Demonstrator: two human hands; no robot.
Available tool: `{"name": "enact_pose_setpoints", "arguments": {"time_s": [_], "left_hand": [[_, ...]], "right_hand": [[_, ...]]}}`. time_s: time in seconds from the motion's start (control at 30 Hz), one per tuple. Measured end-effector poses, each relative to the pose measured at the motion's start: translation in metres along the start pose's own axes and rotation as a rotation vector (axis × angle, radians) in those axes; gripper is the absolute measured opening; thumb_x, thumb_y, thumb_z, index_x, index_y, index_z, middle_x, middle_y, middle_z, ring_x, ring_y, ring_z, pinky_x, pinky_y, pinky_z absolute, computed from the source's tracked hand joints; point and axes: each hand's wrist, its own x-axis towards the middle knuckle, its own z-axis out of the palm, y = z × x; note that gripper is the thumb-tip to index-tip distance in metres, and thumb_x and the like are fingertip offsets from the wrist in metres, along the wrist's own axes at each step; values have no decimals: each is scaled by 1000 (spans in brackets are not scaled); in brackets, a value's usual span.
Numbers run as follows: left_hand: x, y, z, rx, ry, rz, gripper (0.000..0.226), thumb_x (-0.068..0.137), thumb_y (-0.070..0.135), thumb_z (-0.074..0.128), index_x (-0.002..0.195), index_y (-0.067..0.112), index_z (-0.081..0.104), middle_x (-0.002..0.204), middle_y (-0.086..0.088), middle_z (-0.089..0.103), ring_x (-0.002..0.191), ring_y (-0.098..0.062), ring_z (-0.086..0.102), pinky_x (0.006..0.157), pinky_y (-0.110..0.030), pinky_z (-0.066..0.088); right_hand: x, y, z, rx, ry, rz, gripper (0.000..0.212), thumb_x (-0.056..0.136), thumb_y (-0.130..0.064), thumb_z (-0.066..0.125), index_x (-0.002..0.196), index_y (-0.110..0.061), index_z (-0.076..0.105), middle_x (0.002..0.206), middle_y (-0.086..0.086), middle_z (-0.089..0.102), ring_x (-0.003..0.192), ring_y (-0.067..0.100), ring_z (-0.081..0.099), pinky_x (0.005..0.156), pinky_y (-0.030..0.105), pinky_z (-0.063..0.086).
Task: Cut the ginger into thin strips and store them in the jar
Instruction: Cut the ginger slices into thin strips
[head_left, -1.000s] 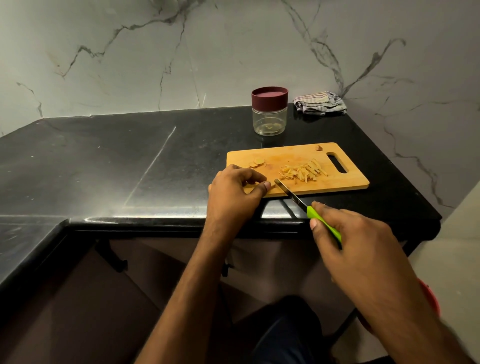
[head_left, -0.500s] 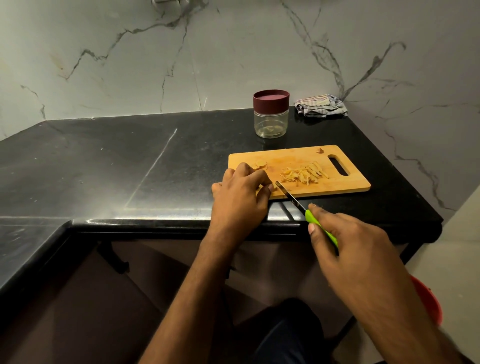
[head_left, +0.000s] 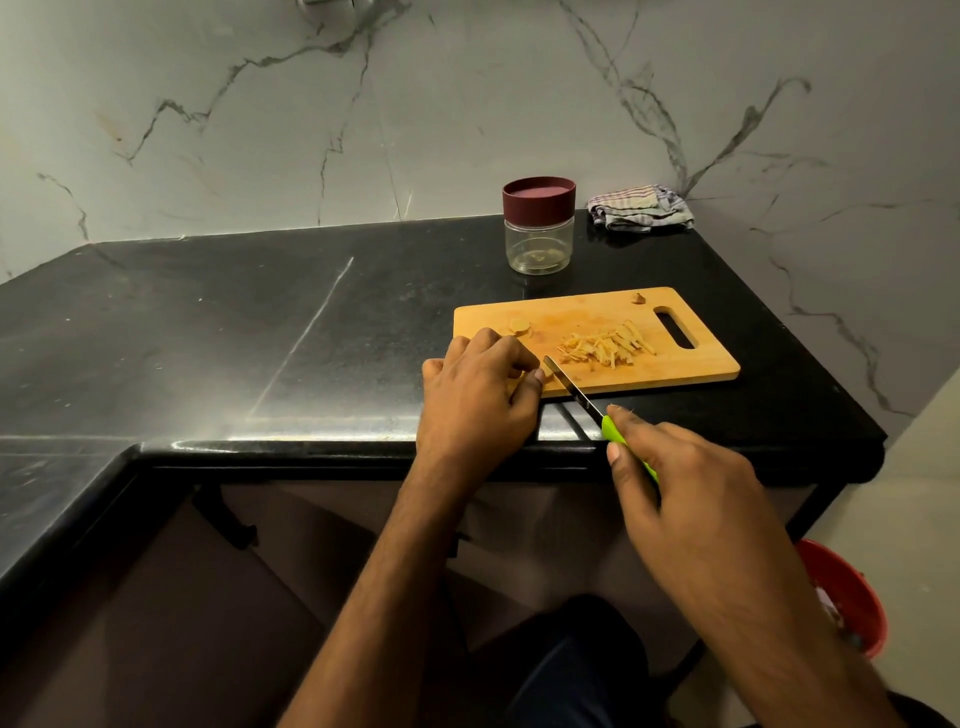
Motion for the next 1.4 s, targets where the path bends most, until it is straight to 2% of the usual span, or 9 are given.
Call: {"name": "enact_pose_setpoints", "arguments": {"time_s": [0.17, 0.4, 0.53, 0.6, 0.87, 1.07, 1.17, 1.3, 1.4], "left_hand": [[1, 0, 0, -20, -8, -11, 14, 97, 42, 57, 106, 34, 65, 104, 16, 52, 104, -8, 42, 92, -37, 31], [2, 2, -1, 23, -31, -18, 18, 98, 44, 54, 112, 36, 63, 106, 17, 47, 108, -9, 41, 93, -37, 29], [2, 4, 0, 78, -38, -18, 21, 99, 45, 51, 115, 35, 61, 108, 15, 49, 110, -12, 43, 90, -36, 27], [2, 4, 0, 73, -38, -22, 20, 99, 45, 51, 113, 34, 61, 110, 14, 51, 110, -12, 43, 90, -36, 27], [-2, 5, 5, 141, 34, 28, 23, 100, 42, 47, 113, 29, 60, 110, 10, 54, 110, -15, 44, 87, -38, 30], [-2, 4, 6, 177, 45, 60, 21, 100, 41, 46, 108, 27, 59, 105, 10, 51, 106, -15, 44, 83, -36, 25], [-1, 3, 5, 163, 36, 63, 18, 100, 40, 49, 106, 27, 59, 99, 15, 42, 105, -15, 44, 82, -36, 26], [-1, 3, 4, 111, 40, 43, 18, 99, 40, 51, 106, 29, 62, 99, 15, 47, 105, -14, 44, 84, -38, 29], [-3, 3, 5, 61, 70, 15, 19, 97, 40, 53, 110, 29, 59, 96, 14, 51, 102, -13, 46, 85, -37, 31]], "right_hand": [[5, 0, 5, 9, -16, -11, 40, 95, -33, 48, 133, -24, 55, 90, -3, 64, 73, 5, 50, 62, 26, 52], [5, 2, 4, -2, -22, -37, 41, 94, -36, 45, 133, -25, 55, 87, -5, 63, 73, 6, 55, 61, 26, 52], [4, 0, 1, -16, 5, -38, 42, 92, -35, 45, 129, -22, 58, 77, -8, 55, 63, 2, 48, 51, 12, 36], [3, -2, -1, -14, 23, -37, 42, 91, -34, 46, 129, -21, 58, 74, -11, 50, 62, -2, 45, 51, 10, 30], [0, -3, -3, -37, -7, -31, 43, 91, -34, 45, 130, -24, 58, 69, -10, 49, 59, 2, 45, 48, 13, 29], [2, -3, -1, -40, -29, -12, 39, 92, -31, 50, 130, -23, 58, 71, -8, 52, 59, 4, 47, 47, 17, 35], [10, -6, 3, -60, -56, -12, 39, 95, -32, 48, 133, -27, 55, 76, -7, 55, 64, 7, 51, 52, 23, 43], [16, -6, 0, -109, -82, 4, 40, 97, -38, 44, 137, -36, 47, 78, -10, 53, 68, 4, 48, 53, 14, 33], [11, -3, -5, -198, -62, 23, 41, 96, -40, 42, 137, -42, 45, 76, -11, 44, 67, 5, 45, 53, 20, 35]]}}
